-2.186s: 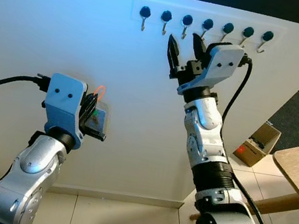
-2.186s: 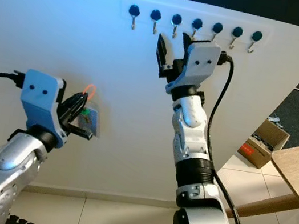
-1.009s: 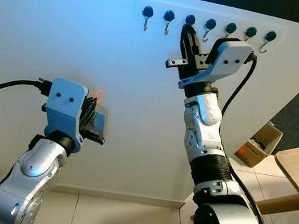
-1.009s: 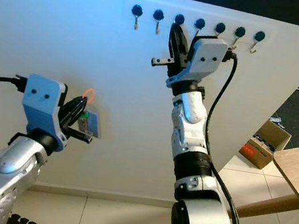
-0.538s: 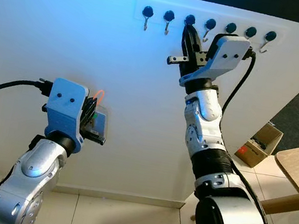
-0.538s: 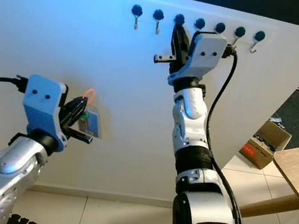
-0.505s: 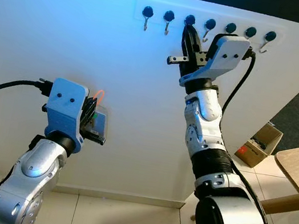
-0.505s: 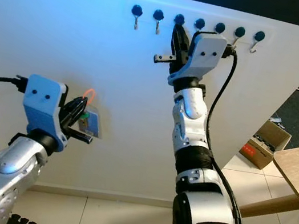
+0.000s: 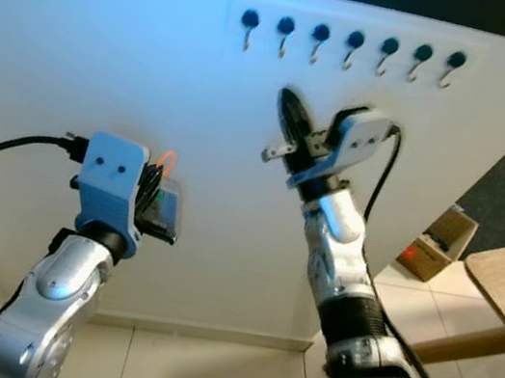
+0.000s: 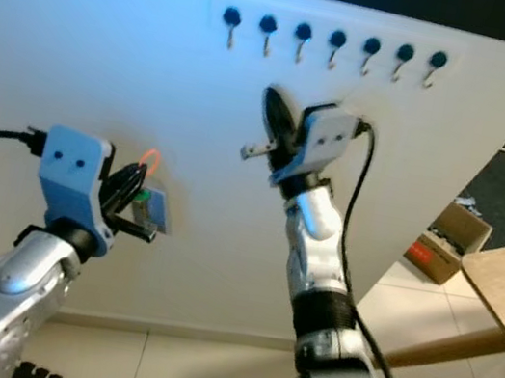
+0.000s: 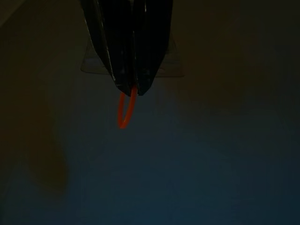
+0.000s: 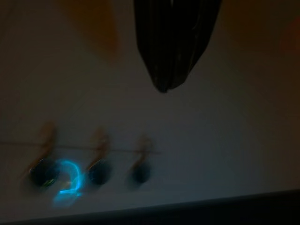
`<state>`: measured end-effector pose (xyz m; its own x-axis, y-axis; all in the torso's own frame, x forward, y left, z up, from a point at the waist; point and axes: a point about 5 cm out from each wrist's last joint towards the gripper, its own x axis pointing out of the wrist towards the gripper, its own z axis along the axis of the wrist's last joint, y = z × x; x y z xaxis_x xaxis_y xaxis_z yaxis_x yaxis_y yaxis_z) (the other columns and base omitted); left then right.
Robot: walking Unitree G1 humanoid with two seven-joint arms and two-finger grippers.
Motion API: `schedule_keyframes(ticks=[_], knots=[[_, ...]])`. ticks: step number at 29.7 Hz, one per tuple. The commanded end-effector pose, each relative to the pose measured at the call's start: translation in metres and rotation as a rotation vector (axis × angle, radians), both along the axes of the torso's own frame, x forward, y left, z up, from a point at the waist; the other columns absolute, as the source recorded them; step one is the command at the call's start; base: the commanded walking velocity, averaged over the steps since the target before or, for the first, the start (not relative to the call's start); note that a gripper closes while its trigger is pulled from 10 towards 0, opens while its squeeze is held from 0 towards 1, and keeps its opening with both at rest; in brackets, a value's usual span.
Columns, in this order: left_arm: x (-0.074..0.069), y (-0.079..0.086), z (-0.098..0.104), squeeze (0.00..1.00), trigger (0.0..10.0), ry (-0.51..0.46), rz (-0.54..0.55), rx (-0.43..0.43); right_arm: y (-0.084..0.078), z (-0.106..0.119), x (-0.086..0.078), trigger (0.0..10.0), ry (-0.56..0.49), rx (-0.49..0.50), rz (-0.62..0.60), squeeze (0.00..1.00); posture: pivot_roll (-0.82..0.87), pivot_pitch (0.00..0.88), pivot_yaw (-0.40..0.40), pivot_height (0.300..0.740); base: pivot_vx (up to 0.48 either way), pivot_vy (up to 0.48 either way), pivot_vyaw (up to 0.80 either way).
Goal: Hang keys on a hook
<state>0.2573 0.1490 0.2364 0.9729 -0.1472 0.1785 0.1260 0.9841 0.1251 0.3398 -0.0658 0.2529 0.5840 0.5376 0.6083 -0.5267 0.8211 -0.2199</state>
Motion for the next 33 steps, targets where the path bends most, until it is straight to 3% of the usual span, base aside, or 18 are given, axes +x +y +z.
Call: schedule_keyframes(ticks=[1, 2, 5, 8, 11, 14, 21, 27, 33], knots=[[0.0, -0.003, -0.003, 0.0, 10.0, 0.004, -0.006, -0.02, 0.0, -0.035, -0.003, 10.0, 0.13, -0.04, -0.018, 0.0, 0.28, 0.182, -0.025, 0.74, 0.0, 0.0, 0.0], [0.0, -0.003, -0.003, 0.0, 10.0, 0.004, -0.006, -0.02, 0.0, -0.035, -0.003, 10.0, 0.13, -0.04, -0.018, 0.0, 0.28, 0.182, -0.025, 0.74, 0.0, 0.0, 0.0], [0.0, -0.003, -0.009, 0.0, 10.0, 0.011, 0.023, -0.016, -0.024, -0.105, -0.007, 10.0, 0.402, -0.01, -0.171, 0.0, 0.27, 0.179, -0.03, 0.74, 0.0, 0.0, 0.0], [0.0, -0.003, -0.011, 0.0, 10.0, 0.014, 0.033, -0.003, -0.031, -0.12, -0.009, 10.0, 0.463, -0.004, -0.21, 0.0, 0.27, 0.179, -0.03, 0.74, 0.0, 0.0, 0.0], [0.0, 0.0, -0.02, 0.0, 10.0, 0.033, 0.066, 0.017, -0.05, -0.148, -0.019, 10.0, 0.565, -0.02, -0.294, 0.0, 0.25, 0.168, -0.037, 0.74, 0.0, 0.0, 0.0], [0.001, 0.001, -0.024, 0.0, 10.0, 0.041, 0.08, 0.032, -0.06, -0.145, -0.022, 10.0, 0.545, -0.019, -0.327, 0.0, 0.25, 0.165, -0.039, 0.74, 0.0, 0.0, 0.0], [0.002, -0.001, -0.027, 0.0, 10.0, 0.029, 0.08, 0.075, -0.061, -0.128, -0.019, 10.0, 0.49, -0.01, -0.331, 0.0, 0.25, 0.162, -0.041, 0.74, 0.0, 0.0, 0.0], [0.004, -0.002, -0.028, 0.0, 10.0, 0.015, 0.095, 0.079, -0.051, -0.114, -0.017, 10.0, 0.44, -0.005, -0.311, 0.0, 0.25, 0.164, -0.048, 0.74, 0.0, 0.0, 0.0], [0.006, -0.003, -0.028, 0.0, 10.0, -0.003, 0.101, 0.086, -0.045, -0.103, -0.018, 10.0, 0.419, 0.005, -0.289, 0.0, 0.25, 0.164, -0.051, 0.74, 0.0, -0.434, 0.0]])
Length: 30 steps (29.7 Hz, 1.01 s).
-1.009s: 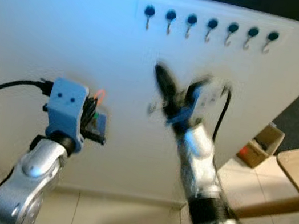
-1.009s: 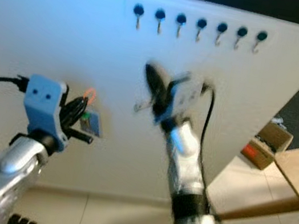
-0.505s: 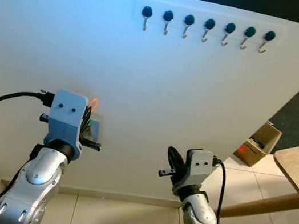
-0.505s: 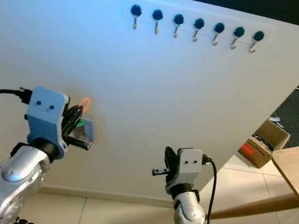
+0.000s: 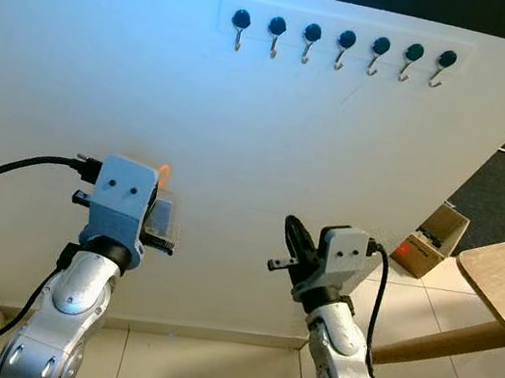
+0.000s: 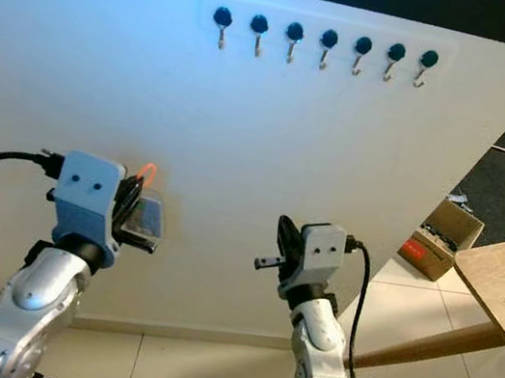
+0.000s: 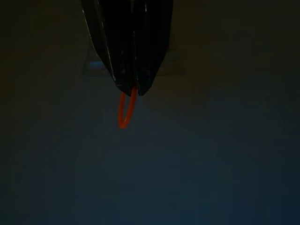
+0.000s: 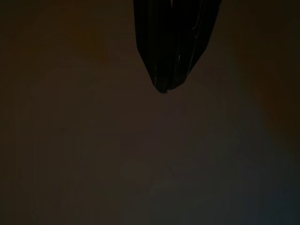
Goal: Hang keys on a hook
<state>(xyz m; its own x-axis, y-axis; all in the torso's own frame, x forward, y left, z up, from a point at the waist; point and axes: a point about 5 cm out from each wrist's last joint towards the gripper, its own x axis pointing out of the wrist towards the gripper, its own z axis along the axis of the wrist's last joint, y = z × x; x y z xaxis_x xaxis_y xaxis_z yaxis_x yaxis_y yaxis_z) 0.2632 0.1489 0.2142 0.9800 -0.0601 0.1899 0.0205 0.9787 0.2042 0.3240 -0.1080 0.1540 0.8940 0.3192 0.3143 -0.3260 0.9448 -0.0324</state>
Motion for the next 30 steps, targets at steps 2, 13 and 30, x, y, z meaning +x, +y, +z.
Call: schedule_keyframes(ticks=[2, 13, 30], knots=[[0.0003, -0.0033, -0.006, 0.0, 10.0, 0.017, -0.002, 0.006, -0.0026, -0.0039, -0.0016, 10.0, 0.021, -0.009, -0.006, 0.0, 0.25, 0.164, -0.051, 0.74, 0.0, -0.48, 0.0], [0.0019, -0.0033, -0.0069, 0.0, 10.0, 0.017, 0.003, 0.004, -0.0002, -0.0023, -0.003, 10.0, 0.024, -0.005, 0.004, 0.0, 0.25, 0.166, -0.047, 0.74, 0.0, -0.468, 0.0], [0.0026, -0.0002, -0.0098, 0.0, 10.0, 0.038, 0.019, 0.007, 0.0044, -0.0035, -0.004, 10.0, 0.041, 0.0, 0.022, 0.0, 0.26, 0.172, -0.044, 0.74, 0.0, -0.014, 0.0]])
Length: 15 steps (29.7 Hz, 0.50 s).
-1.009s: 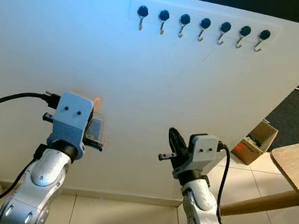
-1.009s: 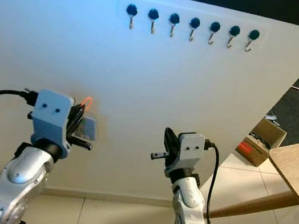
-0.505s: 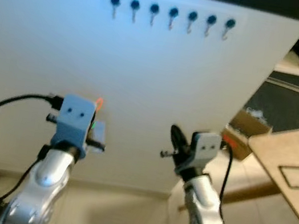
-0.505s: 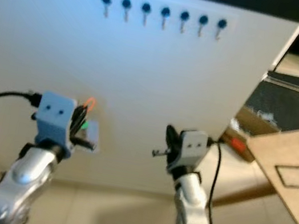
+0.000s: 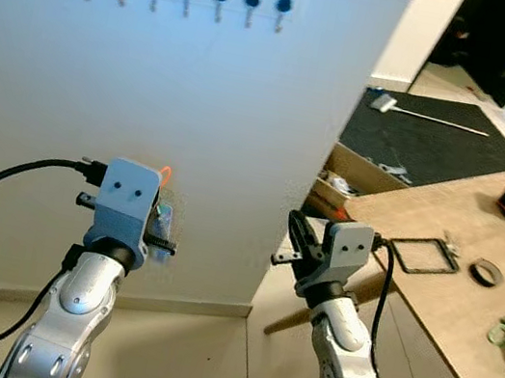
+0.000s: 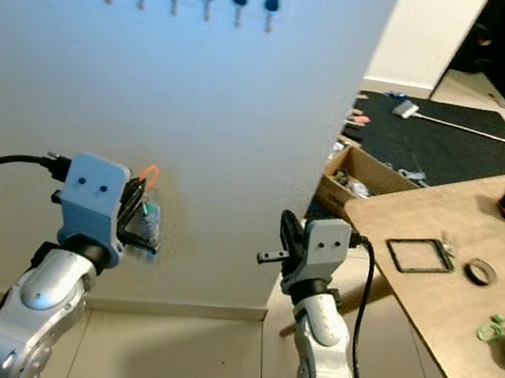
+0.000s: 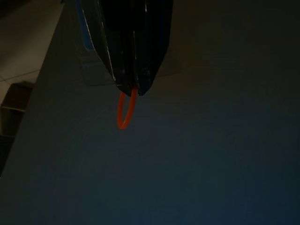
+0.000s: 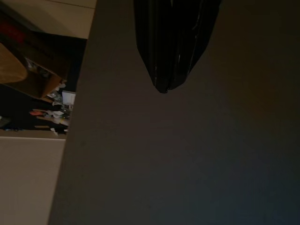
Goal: Hang keys on a hook
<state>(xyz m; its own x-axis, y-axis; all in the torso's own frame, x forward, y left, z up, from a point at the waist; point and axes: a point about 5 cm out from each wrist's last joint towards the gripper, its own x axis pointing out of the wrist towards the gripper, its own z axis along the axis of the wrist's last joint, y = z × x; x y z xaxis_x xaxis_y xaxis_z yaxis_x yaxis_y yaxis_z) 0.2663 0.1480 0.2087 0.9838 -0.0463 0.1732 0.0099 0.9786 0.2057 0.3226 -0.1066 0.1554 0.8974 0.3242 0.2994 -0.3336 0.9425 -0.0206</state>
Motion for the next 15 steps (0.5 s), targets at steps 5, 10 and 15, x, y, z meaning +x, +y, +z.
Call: schedule_keyframes(ticks=[5, 10, 15], knots=[[0.0, 0.001, -0.004, 0.0, 10.0, 0.02, 0.007, 0.007, 0.004, -0.005, -0.003, 10.0, 0.025, -0.006, 0.018, 0.0, 0.26, 0.173, -0.043, 0.74, 0.0, 0.0, 0.0], [0.002, 0.003, 0.004, 0.0, 10.0, -0.019, 0.016, 0.001, 0.005, -0.004, -0.003, 10.0, 0.02, -0.006, 0.022, 0.0, 0.26, 0.172, -0.042, 0.74, 0.0, 0.0, 0.0], [0.019, -0.007, 0.037, 0.0, 10.0, -0.132, -0.085, -0.038, 0.008, -0.002, -0.002, 10.0, 0.015, -0.009, 0.028, 0.0, 0.25, 0.179, -0.044, 0.74, 0.0, 0.0, 0.0]])
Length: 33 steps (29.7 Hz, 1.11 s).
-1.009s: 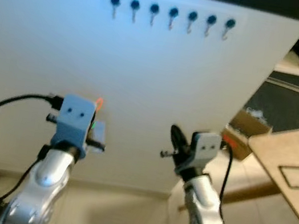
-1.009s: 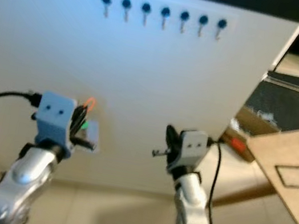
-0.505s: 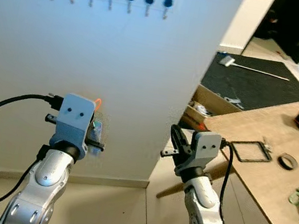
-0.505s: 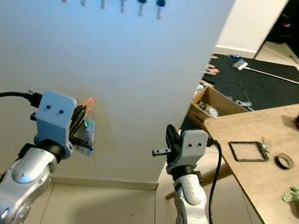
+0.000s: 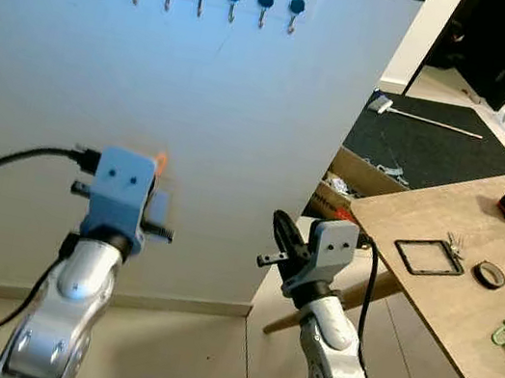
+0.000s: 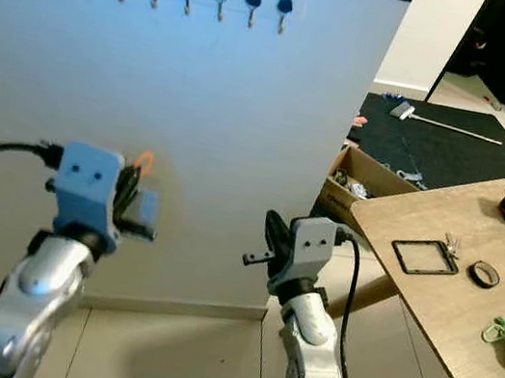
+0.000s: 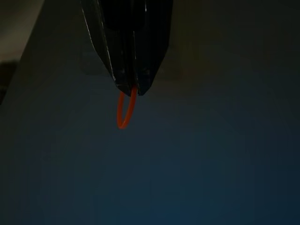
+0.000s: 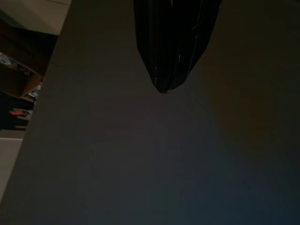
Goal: Hang keys on a hook
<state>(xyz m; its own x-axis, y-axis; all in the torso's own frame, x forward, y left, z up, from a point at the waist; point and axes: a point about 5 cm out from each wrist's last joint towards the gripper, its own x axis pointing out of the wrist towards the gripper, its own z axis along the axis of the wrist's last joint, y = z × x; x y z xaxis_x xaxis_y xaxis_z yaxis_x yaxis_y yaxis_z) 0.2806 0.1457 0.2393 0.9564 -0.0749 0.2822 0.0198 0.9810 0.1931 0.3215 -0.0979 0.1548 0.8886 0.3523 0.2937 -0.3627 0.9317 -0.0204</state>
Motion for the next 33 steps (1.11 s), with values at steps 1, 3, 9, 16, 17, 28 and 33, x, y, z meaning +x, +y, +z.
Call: schedule_keyframes(ticks=[1, 3, 9, 16, 17, 28, 33], knots=[[0.011, -0.009, 0.015, 0.0, 10.0, -0.041, -0.086, -0.037, 0.001, -0.001, 0.0, 10.0, 0.009, -0.007, 0.0, 0.0, 0.24, 0.18, -0.045, 0.74, 0.0, 0.0, 0.0], [0.016, -0.012, 0.022, 0.0, 10.0, -0.055, -0.114, -0.051, 0.002, -0.001, 0.0, 10.0, 0.009, -0.007, 0.003, 0.0, 0.24, 0.181, -0.045, 0.74, 0.0, 0.0, 0.0], [0.044, -0.03, 0.052, 0.0, 10.0, -0.12, -0.204, -0.064, 0.003, 0.0, -0.001, 10.0, 0.004, -0.01, 0.01, 0.0, 0.21, 0.188, -0.038, 0.74, 0.0, 0.0, 0.0], [0.076, -0.039, 0.081, 0.0, 10.0, -0.161, -0.235, -0.093, 0.004, 0.003, -0.005, 10.0, -0.005, -0.007, 0.003, 0.0, 0.18, 0.197, -0.02, 0.74, 0.0, 0.0, 0.0], [0.082, -0.039, 0.088, 0.0, 10.0, -0.17, -0.232, -0.098, 0.004, 0.003, -0.005, 10.0, -0.008, -0.005, 0.001, 0.0, 0.17, 0.204, -0.011, 0.74, 0.0, 0.0, 0.0], [0.108, -0.036, 0.121, 0.0, 10.0, -0.209, -0.23, -0.123, -0.001, 0.011, -0.01, 10.0, -0.034, 0.003, -0.029, 0.0, 0.13, 0.224, 0.014, 0.74, 0.0, 0.0, 0.0], [0.114, -0.032, 0.131, 0.0, 10.0, -0.224, -0.232, -0.15, -0.003, 0.011, -0.012, 10.0, -0.032, 0.003, -0.039, 0.0, 0.12, 0.233, 0.019, 0.74, 0.0, 0.0, 0.0]])
